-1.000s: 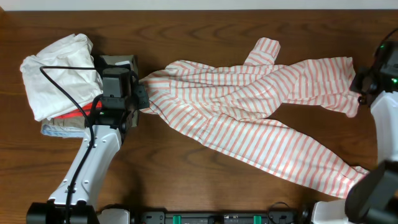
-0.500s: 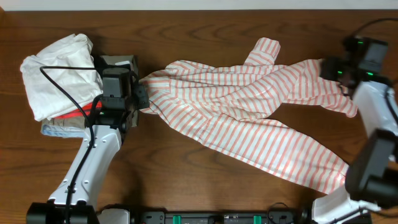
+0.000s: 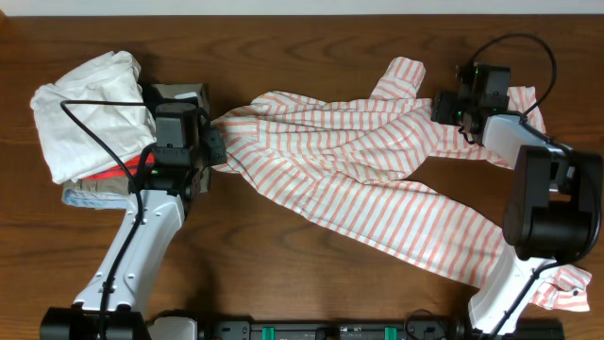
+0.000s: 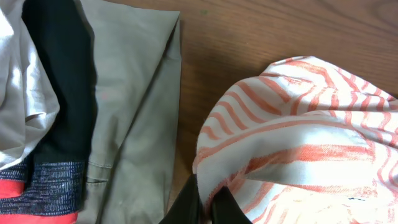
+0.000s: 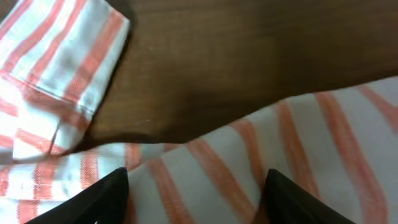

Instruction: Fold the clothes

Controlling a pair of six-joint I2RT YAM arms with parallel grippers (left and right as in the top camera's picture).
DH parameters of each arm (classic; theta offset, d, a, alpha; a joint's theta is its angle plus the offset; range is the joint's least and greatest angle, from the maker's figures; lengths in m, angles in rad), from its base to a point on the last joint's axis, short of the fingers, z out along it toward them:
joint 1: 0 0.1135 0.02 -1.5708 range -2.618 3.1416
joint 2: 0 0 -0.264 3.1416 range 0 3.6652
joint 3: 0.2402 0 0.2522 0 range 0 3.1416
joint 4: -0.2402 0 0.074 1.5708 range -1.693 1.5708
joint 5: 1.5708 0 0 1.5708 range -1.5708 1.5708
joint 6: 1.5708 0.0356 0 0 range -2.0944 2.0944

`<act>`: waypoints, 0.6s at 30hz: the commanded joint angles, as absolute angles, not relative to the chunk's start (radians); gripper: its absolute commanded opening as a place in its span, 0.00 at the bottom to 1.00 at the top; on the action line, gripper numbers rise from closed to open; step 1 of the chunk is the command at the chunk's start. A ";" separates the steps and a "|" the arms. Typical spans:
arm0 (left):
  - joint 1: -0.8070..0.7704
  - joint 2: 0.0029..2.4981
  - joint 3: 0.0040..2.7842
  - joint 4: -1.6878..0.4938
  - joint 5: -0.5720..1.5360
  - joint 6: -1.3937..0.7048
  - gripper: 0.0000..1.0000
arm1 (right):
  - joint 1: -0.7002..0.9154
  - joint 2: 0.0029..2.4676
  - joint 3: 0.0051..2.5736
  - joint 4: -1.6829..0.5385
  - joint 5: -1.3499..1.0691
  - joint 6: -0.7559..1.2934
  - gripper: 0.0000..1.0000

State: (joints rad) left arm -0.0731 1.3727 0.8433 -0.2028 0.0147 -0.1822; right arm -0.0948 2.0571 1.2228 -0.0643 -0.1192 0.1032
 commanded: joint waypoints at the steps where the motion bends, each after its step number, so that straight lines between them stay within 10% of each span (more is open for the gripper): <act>1: -0.068 1.375 0.844 -0.201 -0.011 -0.173 0.06 | -0.099 2.056 1.229 -0.060 -0.101 0.127 0.68; 7: -0.068 1.375 0.844 -0.201 -0.011 -0.173 0.06 | -0.099 2.056 1.229 -0.063 -0.101 0.127 0.04; 18: -0.068 1.370 0.844 -0.178 -0.011 -0.172 0.06 | -0.115 1.792 1.283 -0.315 0.105 0.137 0.01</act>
